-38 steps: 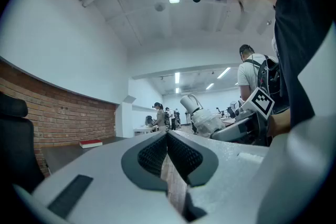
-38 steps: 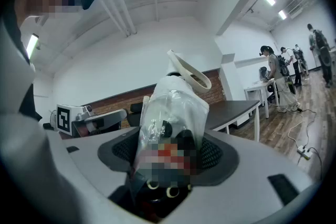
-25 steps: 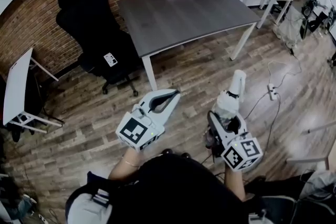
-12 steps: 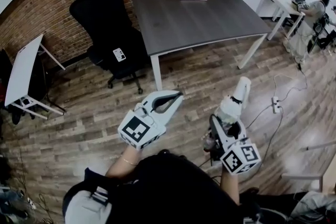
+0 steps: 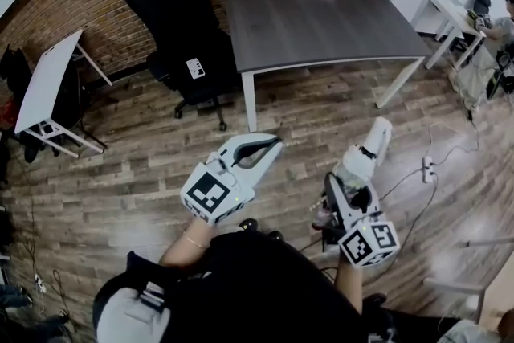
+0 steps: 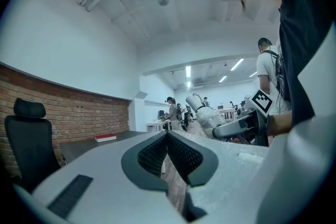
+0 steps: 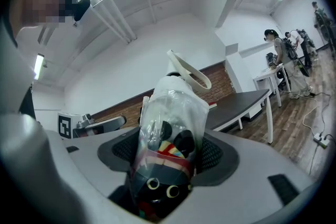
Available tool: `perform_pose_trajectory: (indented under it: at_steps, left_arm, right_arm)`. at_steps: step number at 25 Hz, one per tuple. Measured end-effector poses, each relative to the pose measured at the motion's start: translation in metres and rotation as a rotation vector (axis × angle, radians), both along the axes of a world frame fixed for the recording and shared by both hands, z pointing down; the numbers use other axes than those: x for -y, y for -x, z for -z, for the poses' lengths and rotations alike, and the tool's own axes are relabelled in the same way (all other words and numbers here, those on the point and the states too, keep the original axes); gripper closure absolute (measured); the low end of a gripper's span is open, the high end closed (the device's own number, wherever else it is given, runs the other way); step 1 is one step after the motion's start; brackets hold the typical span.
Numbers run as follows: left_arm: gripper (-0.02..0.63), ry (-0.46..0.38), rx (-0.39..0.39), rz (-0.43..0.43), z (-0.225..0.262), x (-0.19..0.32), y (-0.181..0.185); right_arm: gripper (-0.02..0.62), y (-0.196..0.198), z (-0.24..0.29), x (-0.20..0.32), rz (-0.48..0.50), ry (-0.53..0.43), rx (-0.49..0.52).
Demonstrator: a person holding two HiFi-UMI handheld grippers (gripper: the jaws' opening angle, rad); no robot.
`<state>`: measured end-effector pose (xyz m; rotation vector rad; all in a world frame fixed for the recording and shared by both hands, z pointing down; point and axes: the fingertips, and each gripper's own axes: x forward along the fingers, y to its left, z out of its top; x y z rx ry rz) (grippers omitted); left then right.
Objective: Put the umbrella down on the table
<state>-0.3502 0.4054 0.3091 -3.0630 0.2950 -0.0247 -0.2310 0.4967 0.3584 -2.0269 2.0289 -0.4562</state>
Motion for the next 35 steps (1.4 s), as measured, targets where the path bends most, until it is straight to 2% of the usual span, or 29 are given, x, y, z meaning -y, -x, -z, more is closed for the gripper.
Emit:
perform_pose_trajectory:
  at_steps: [9, 16, 23, 29, 35]
  left_arm:
    - [0.604, 0.023, 0.007, 0.039, -0.011, -0.025, -0.003]
    - [0.604, 0.038, 0.025, 0.037, -0.019, -0.021, -0.019]
    - [0.604, 0.044, 0.019, -0.031, -0.019, 0.008, -0.057]
    - [0.604, 0.046, -0.005, -0.094, -0.019, 0.046, -0.109]
    - [0.604, 0.069, 0.006, -0.137, -0.027, 0.084, -0.152]
  right_arm:
    - [0.304, -0.012, -0.008, -0.021, 0.025, 0.007, -0.006]
    - [0.304, -0.031, -0.014, -0.027, -0.010, 0.015, 0.017]
    - [0.304, -0.063, -0.013, -0.011, -0.080, 0.031, 0.007]
    - [0.304, -0.105, -0.011, 0.012, -0.149, 0.037, -0.005]
    - [0.304, -0.145, -0.011, 0.043, -0.199, 0.049, -0.006]
